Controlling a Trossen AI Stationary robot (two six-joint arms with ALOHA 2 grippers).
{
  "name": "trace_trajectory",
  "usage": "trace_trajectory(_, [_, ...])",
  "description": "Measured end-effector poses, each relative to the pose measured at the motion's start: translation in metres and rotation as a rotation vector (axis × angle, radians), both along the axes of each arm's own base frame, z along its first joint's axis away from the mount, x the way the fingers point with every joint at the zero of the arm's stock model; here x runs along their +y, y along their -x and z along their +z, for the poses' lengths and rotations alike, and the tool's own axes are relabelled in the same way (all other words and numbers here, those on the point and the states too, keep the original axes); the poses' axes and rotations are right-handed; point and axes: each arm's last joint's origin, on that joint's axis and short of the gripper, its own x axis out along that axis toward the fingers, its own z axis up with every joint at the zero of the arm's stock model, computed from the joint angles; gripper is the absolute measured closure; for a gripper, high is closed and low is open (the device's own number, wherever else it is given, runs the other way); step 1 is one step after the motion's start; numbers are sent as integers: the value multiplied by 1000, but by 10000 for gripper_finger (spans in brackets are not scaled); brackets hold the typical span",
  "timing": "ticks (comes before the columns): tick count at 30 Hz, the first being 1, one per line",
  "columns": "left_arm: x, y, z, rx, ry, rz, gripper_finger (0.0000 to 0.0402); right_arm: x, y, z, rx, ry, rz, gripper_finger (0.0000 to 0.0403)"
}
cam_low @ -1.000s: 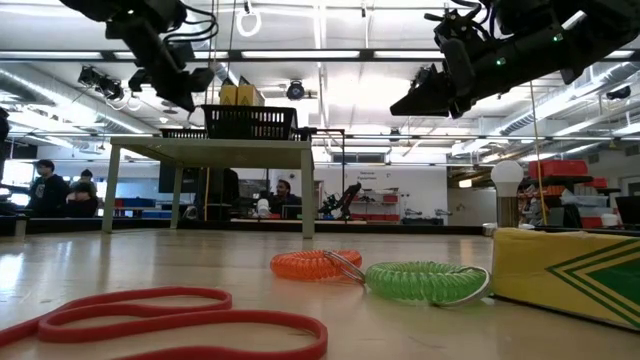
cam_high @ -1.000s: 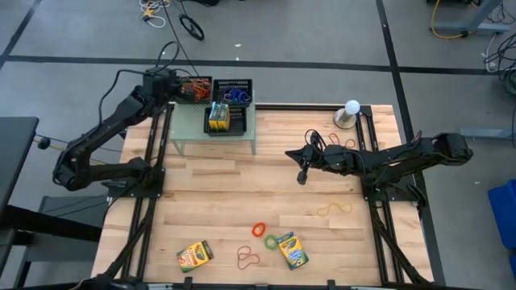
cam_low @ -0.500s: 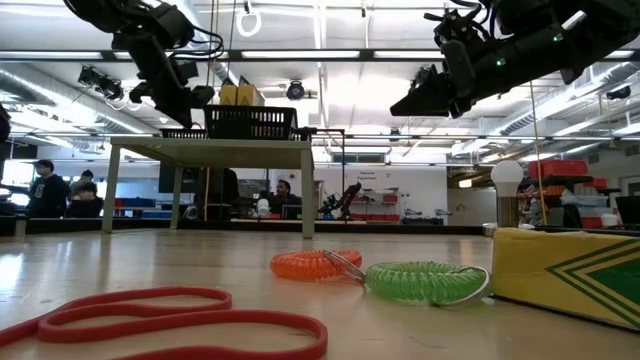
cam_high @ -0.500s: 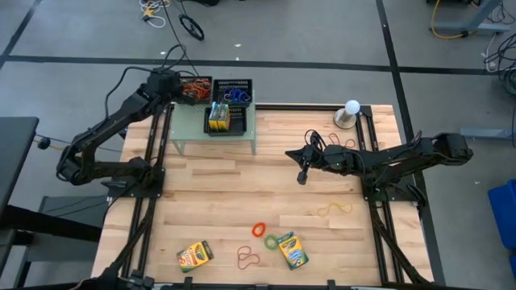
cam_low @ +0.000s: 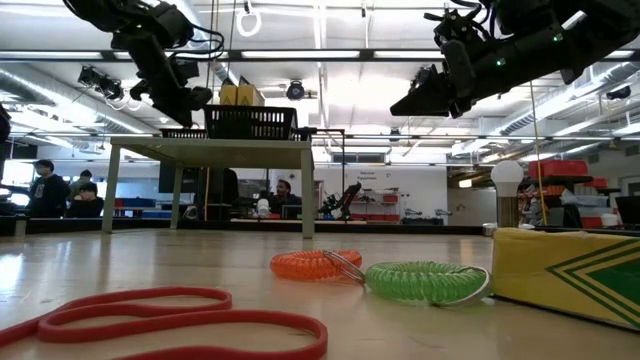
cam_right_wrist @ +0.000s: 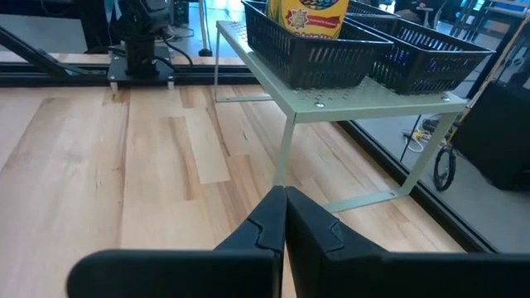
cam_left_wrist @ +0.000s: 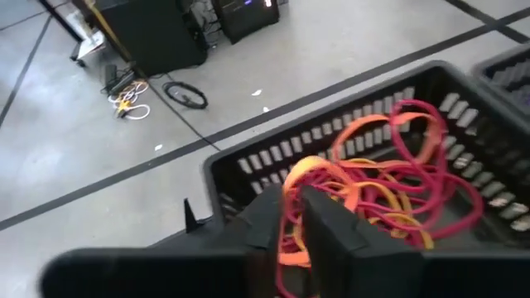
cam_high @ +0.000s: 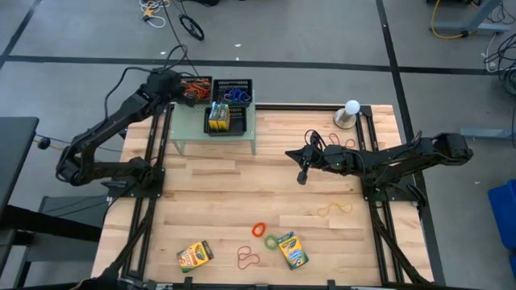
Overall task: Pick & Place Office Desk Supplies
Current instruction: Put the orange rubber band into the top left black bin on the shelf, then put the yellow rubber band into the top left black bin on the shelf
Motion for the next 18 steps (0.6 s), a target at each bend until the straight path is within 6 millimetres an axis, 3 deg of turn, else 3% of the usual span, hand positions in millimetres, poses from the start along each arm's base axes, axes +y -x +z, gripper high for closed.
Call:
trace_trajectory(11, [-18,6,28,64,90,-75,212,0,0,0,-3,-2,0,392])
trace_trajectory(18, [-31,12,65,48,127,-138,195,0,0,1,-10,-3,-1,392])
